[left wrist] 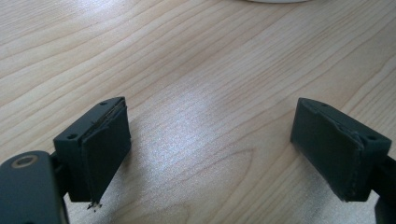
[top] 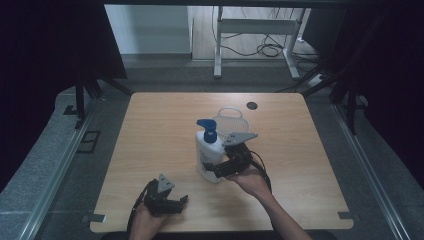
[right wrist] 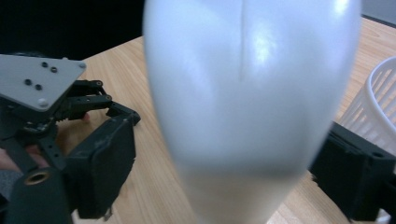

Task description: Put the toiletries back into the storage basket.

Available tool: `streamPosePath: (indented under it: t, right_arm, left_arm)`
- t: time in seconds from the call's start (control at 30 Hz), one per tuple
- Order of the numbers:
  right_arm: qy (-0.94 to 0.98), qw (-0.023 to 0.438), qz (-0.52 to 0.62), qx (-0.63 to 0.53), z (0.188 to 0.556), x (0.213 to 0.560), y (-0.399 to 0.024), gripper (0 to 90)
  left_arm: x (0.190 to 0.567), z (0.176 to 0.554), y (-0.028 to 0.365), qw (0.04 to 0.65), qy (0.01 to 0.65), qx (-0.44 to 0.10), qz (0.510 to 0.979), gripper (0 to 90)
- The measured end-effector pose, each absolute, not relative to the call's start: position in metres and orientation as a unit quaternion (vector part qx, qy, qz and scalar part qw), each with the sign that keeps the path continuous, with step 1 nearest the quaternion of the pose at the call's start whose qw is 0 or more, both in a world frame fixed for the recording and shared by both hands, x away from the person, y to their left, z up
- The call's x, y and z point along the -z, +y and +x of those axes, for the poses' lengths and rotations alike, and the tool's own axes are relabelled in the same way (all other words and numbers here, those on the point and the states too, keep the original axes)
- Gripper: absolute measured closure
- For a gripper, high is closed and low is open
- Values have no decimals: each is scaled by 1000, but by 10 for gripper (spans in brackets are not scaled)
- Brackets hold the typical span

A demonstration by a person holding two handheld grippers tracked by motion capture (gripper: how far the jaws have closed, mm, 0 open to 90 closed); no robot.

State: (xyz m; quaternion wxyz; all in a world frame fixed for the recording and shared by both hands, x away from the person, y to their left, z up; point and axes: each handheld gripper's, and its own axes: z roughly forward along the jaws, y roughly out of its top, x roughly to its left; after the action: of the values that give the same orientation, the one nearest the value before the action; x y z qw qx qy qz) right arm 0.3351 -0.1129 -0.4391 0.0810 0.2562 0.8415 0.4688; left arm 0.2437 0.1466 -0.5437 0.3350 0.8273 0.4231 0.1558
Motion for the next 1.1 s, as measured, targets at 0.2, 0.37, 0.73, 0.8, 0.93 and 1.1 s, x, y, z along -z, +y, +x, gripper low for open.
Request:
streamPosePath:
  t: [0.2, 0.37, 0.73, 0.8, 0.93, 1.1]
  right_arm:
    - [844, 100, 252, -463, 339, 441, -104, 216]
    - [845, 118, 247, -459, 339, 440, -101, 285]
    - [849, 125, 238, -455, 342, 437, -105, 370]
    - [852, 121, 234, -452, 343, 436, -106, 372]
    - [854, 108, 232, -453, 346, 435, -108, 374]
    - [860, 106, 220, -449, 349, 430, -110, 376]
  left_arm:
    - [544, 244, 147, 334, 422, -155, 829, 117]
    - [544, 244, 147, 334, 422, -156, 828, 117]
    - [544, 244, 147, 334, 422, -155, 829, 117]
    - [544, 244, 147, 334, 422, -155, 829, 117]
    - [544, 244, 147, 334, 422, -155, 829, 117]
    - [544, 244, 147, 334, 422, -155, 828, 117]
